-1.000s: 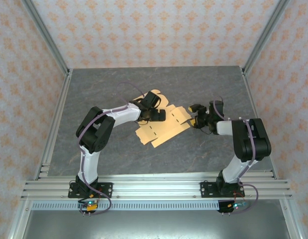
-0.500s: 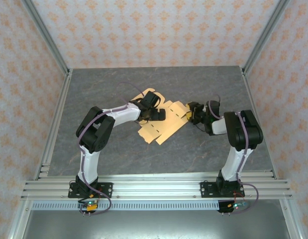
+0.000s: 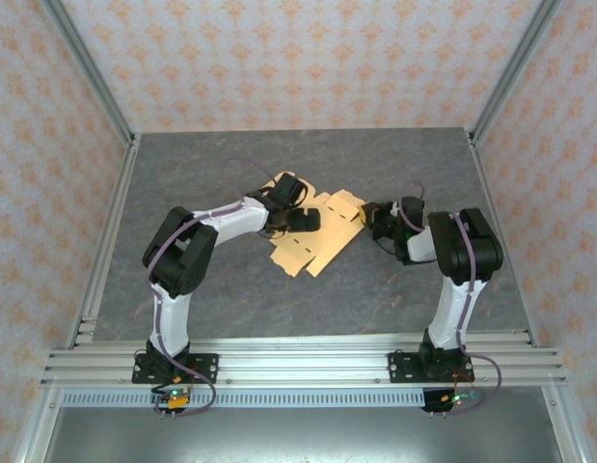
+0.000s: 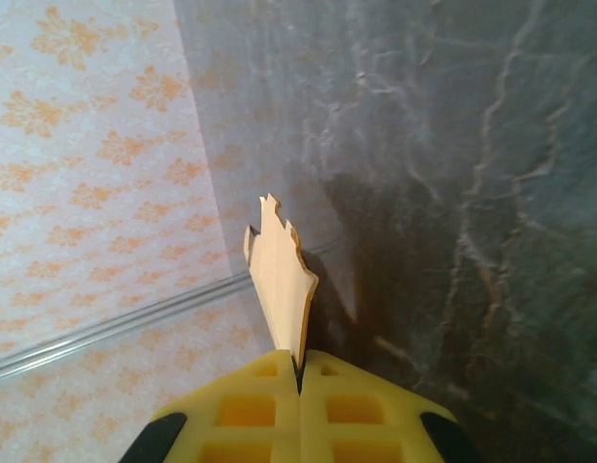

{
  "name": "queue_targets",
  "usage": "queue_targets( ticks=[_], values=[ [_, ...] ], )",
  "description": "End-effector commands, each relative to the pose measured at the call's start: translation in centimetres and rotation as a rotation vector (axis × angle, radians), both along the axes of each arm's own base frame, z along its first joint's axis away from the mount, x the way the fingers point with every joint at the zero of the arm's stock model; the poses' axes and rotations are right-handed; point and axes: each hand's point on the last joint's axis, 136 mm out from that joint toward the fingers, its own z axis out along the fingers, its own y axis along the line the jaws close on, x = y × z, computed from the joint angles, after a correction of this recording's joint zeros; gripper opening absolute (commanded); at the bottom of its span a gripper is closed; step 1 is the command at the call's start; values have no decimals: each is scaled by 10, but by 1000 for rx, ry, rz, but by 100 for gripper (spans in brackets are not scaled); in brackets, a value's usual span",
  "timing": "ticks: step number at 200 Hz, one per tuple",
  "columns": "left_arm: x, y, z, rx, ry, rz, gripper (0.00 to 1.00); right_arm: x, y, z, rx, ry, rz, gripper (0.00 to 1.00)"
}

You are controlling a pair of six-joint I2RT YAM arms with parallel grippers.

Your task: Fold the paper box

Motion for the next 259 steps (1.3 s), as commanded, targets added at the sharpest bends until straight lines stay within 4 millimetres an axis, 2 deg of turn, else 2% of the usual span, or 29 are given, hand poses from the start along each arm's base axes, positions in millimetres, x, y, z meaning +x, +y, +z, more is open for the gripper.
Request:
queue_targets(
  ticks=[1,23,55,78,98,114,130,135,153,170,174,188,208,225,242,259],
  values=[
    [6,-2,72,-136,-69,11,100,2,5,41,-74,-158,44,0],
    [11,4,123,-248,-140,29,100,-3,4,62,-160,-214,67,0],
    [8,35,182,-316,-250,90,100,-14,-5,103,-378,-326,86,0],
    [-2,62,206,-331,-309,147,100,-24,-9,148,-565,-450,100,2],
    [-12,88,213,-295,-347,207,100,-37,-8,190,-777,-570,119,3],
    [-19,109,207,-249,-357,270,100,-49,0,215,-957,-658,145,3],
    [-25,126,191,-240,-315,349,100,-57,14,222,-1109,-712,194,3],
    [-27,129,186,-252,-297,368,100,-64,18,234,-1144,-754,195,3],
    [-31,137,165,-287,-233,423,100,-76,40,234,-1261,-808,246,3],
    [-34,149,145,-271,-186,478,100,-88,66,220,-1313,-837,319,4],
    [-34,151,141,-268,-176,490,100,-88,74,208,-1318,-826,355,6],
    [-35,160,124,-255,-132,526,100,-99,100,180,-1312,-816,451,20],
    [-39,168,103,-238,-82,558,100,-128,146,141,-1255,-828,623,46],
    [-42,169,89,-226,-57,563,100,-153,177,123,-1141,-834,748,54],
    [-45,169,74,-213,-28,561,100,-168,187,125,-1020,-833,778,57],
    [-46,164,59,-213,-1,530,100,-165,169,138,-1050,-807,701,59]
  ],
)
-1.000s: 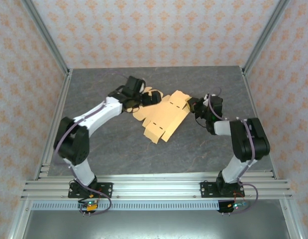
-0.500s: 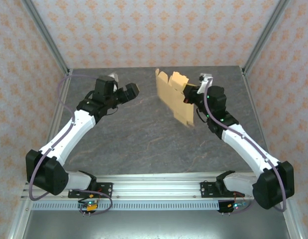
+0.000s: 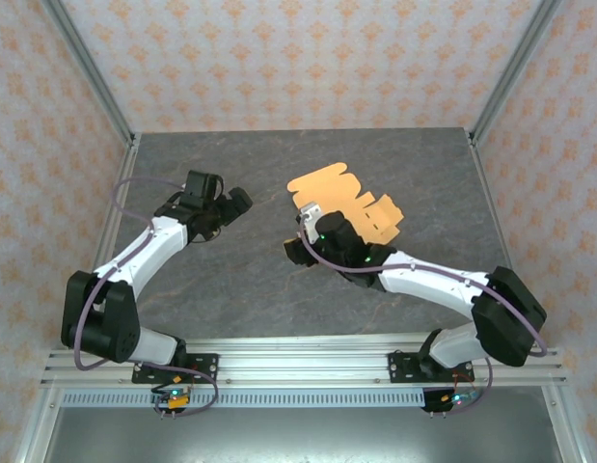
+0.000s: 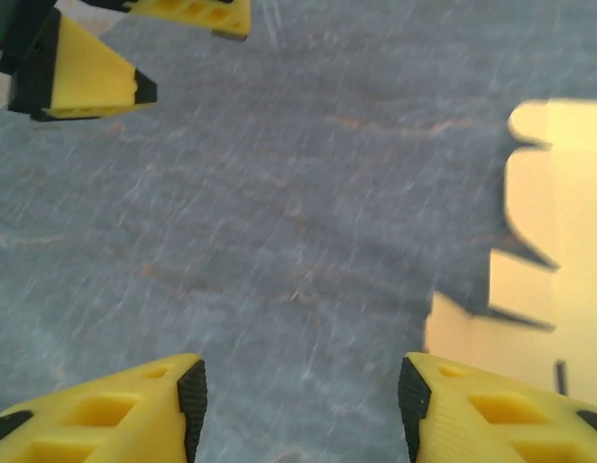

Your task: Fold the paper box

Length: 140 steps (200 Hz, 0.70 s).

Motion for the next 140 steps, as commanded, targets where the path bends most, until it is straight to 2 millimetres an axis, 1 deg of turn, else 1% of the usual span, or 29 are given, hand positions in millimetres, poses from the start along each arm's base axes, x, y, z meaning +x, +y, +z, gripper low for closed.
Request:
queue_targets(
  ticks=[1,12,20,30,42,52,69,79,89,104,114,124,140],
  values=[
    [-2,-3,-20,-11,33,-14,100,0,-12,31,92,-11,-63,59],
    [1,-14,-27,-52,19,-60,100,10,-34,37,66,-24,-154,63],
    [1,-25,-33,-92,9,-98,100,23,-55,39,48,-13,-245,64],
    [1,-40,-39,-130,-1,-142,99,39,-84,35,29,32,-361,64],
    [-1,-64,-43,-159,-12,-223,96,57,-123,25,17,99,-504,64],
    [-6,-88,-42,-164,-26,-307,95,70,-154,16,4,149,-608,64],
    [-17,-128,-40,-151,-42,-435,94,85,-206,-2,-34,231,-774,65],
    [-23,-147,-43,-147,-35,-488,94,91,-229,-13,-40,281,-843,64],
    [-27,-157,-48,-139,-18,-512,91,97,-246,-24,-33,325,-888,65],
    [-29,-156,-59,-99,-11,-477,84,103,-265,-38,-20,376,-933,65],
    [-27,-156,-64,-78,-27,-459,80,106,-271,-47,-22,407,-941,65],
    [-25,-155,-71,-47,-16,-450,76,110,-274,-55,-41,432,-935,65],
    [-23,-162,-83,-44,19,-462,71,115,-277,-67,-96,463,-936,65]
  ],
)
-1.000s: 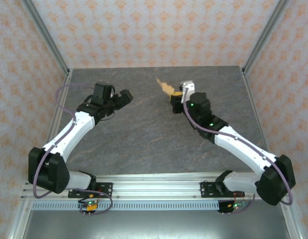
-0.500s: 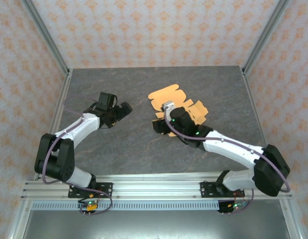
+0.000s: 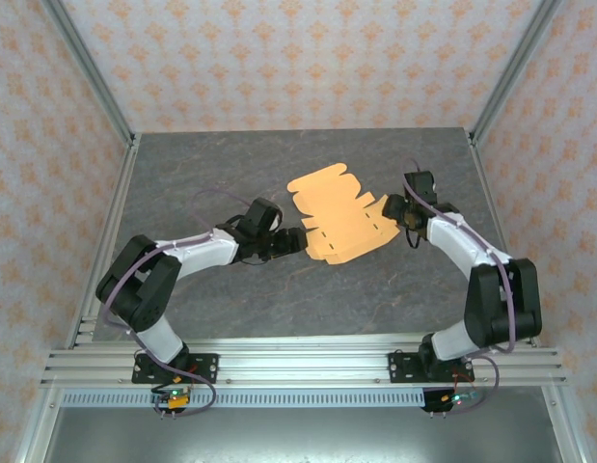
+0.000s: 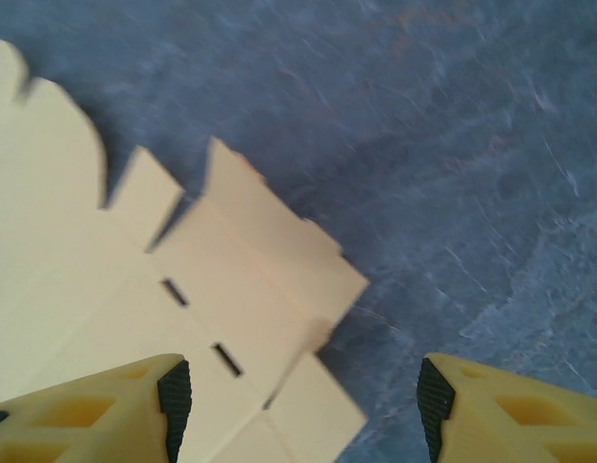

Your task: Fold the paper box

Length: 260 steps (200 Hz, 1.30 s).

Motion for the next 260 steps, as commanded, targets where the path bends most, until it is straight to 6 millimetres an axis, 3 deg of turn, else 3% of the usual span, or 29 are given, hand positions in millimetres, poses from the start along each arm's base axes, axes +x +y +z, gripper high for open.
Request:
queue_targets(
  ticks=[1,38,70,99,125,155,194,215,241,260],
  values=[
    [15,-3,-11,38,-16,28,70,5,2,-7,-3,68,21,65],
    [24,-26,-20,-61,-7,31,61,2,-3,-23,8,143,-65,65],
    [27,-38,-17,-82,2,3,49,-24,-11,-22,110,133,-285,65],
    [24,-43,-20,-85,24,-15,46,-38,17,-27,413,64,-363,65],
    [23,-47,-21,-96,38,-19,48,-36,46,-38,681,31,-393,64],
    [22,-51,-23,-101,52,-25,49,-24,51,-50,736,-26,-398,61],
    [20,-51,-18,-110,46,-22,49,-9,58,-52,748,-55,-350,39],
    [19,-48,-10,-100,33,-21,50,-4,58,-50,706,-72,-307,32],
    [16,-42,10,-87,5,-21,52,2,59,-40,653,-107,-225,16],
    [12,-25,32,-24,-45,-20,55,3,64,-25,572,-113,-110,8]
  ],
)
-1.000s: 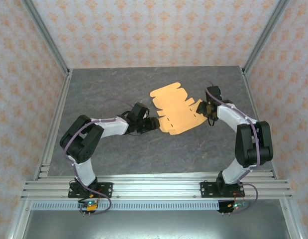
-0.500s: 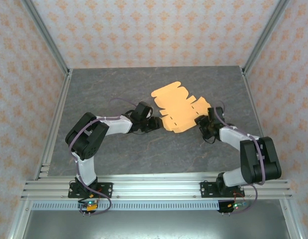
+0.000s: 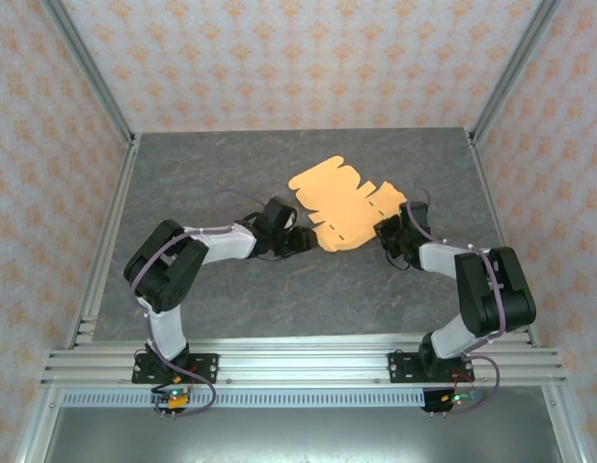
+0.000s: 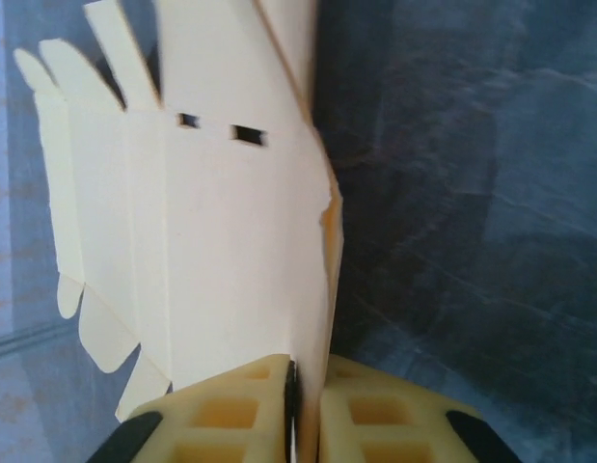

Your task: Fold the paper box

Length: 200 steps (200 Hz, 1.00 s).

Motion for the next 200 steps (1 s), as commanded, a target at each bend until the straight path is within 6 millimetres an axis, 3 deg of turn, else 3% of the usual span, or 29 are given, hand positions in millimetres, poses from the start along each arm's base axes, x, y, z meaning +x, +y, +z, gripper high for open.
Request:
queue_targets(
  ticks=[1,13,40,55,64,82,103,121,149,170,200],
  values=[
    [-3,15,47,56,-96,-3,56,15,9,32,-110,-109,145,6],
    [-3,35,67,133,-153,21,65,16,18,47,-187,-155,257,0],
    [4,97,117,328,-310,169,90,6,24,69,-521,-161,522,0],
    [11,124,144,368,-389,246,94,3,17,75,-631,-147,600,0],
    [15,138,156,378,-429,292,94,1,23,79,-669,-188,693,0],
    [23,157,161,373,-460,362,94,1,31,86,-762,-254,825,0],
    [28,152,153,335,-482,335,93,-1,39,85,-896,-261,1037,0],
    [31,135,147,273,-516,267,93,-3,41,76,-1060,-189,1249,0],
    [32,112,135,222,-580,127,93,0,52,72,-1170,-170,1554,0],
    [29,97,129,146,-619,67,93,17,57,75,-1295,-191,1659,0],
    [30,95,105,150,-604,57,92,24,83,79,-1338,-327,1808,0]
  ],
)
